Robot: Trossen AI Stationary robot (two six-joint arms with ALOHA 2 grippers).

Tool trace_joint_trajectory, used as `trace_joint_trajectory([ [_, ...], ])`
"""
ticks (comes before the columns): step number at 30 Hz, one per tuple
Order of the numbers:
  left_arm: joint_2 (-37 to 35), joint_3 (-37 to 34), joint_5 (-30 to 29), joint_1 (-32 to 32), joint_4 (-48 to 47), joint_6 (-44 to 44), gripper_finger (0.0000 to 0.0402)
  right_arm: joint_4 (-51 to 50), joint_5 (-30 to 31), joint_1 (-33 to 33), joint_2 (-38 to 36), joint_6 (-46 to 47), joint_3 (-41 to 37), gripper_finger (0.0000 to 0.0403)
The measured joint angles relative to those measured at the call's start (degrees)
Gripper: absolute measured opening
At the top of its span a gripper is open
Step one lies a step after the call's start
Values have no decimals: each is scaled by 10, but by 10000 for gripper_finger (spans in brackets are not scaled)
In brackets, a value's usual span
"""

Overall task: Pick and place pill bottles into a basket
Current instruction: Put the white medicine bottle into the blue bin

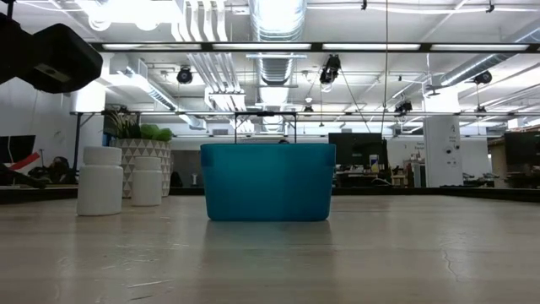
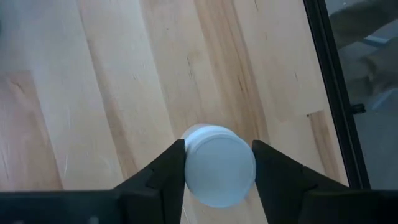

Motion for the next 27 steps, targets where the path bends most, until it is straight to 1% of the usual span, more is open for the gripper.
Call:
trace_joint_trajectory([
  [7, -21, 5, 1, 4, -49, 0, 142, 1, 0, 0, 0, 5, 0, 210],
  [13, -67, 4, 0, 18, -100, 0, 142, 9, 0, 0, 0, 18, 0, 210],
  [22, -149, 4, -4, 83, -113, -30, 142, 51, 2, 2, -2, 20, 0, 210],
  [27, -160, 27, -4, 122, -156, 9, 142, 83, 5, 3, -10, 44, 0, 210],
])
